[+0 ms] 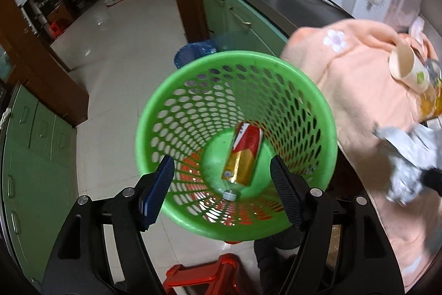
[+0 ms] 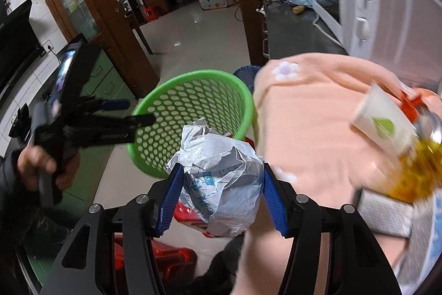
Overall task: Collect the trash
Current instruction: 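Open the left tool over the basket while the right tool drops the foil wad in, then grasp the yellow plastic wrapper with the left tool while the right tool grasps the Yili milk carton, then carry the wrapper and milk carton over the green basket and release both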
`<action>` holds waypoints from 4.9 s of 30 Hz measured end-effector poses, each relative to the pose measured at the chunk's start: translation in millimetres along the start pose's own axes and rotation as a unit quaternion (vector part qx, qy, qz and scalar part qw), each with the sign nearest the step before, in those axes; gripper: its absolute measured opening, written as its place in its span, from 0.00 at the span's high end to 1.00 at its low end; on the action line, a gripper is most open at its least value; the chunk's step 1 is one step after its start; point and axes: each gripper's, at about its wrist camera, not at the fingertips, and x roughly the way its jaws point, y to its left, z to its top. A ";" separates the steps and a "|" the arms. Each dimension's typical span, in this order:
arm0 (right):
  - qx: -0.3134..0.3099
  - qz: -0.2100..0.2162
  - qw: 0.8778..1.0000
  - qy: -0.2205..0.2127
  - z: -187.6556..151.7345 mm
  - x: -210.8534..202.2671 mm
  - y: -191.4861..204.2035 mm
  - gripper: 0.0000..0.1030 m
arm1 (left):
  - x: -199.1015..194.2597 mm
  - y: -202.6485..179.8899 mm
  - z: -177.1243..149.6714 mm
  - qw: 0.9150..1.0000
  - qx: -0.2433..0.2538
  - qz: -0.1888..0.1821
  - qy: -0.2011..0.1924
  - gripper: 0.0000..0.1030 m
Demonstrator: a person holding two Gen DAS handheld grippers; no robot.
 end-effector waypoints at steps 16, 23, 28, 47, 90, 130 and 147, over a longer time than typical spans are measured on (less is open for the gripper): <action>0.062 0.054 0.996 0.021 42.9 76.7 9.2 0.28 | -0.1 28.1 0.2 0.999 -0.035 0.005 -0.004 0.26; 0.055 0.019 0.998 0.005 24.1 31.2 -17.2 0.27 | -9.8 6.9 3.9 1.000 -0.022 -0.013 -0.015 0.25; 0.063 -0.020 0.998 -0.010 -0.2 -14.6 -47.4 0.26 | -19.4 -28.6 10.2 0.999 0.006 -0.035 -0.026 0.24; 0.110 -0.205 0.973 -0.019 -81.4 -144.1 -177.6 0.26 | -38.6 -182.7 38.6 0.982 0.129 -0.127 -0.046 0.23; 0.140 -0.175 0.975 0.009 -91.6 -116.1 -203.1 0.40 | -38.3 -327.1 60.3 0.908 0.327 -0.249 -0.084 0.60; 0.069 -0.124 0.988 -0.053 -52.2 -141.5 -116.8 0.40 | -89.8 -184.4 52.9 0.952 0.189 -0.200 -0.131 0.64; -0.005 -0.046 0.999 -0.016 -5.6 -58.2 -33.5 0.40 | -35.1 -64.3 31.5 0.991 0.095 -0.073 -0.054 0.63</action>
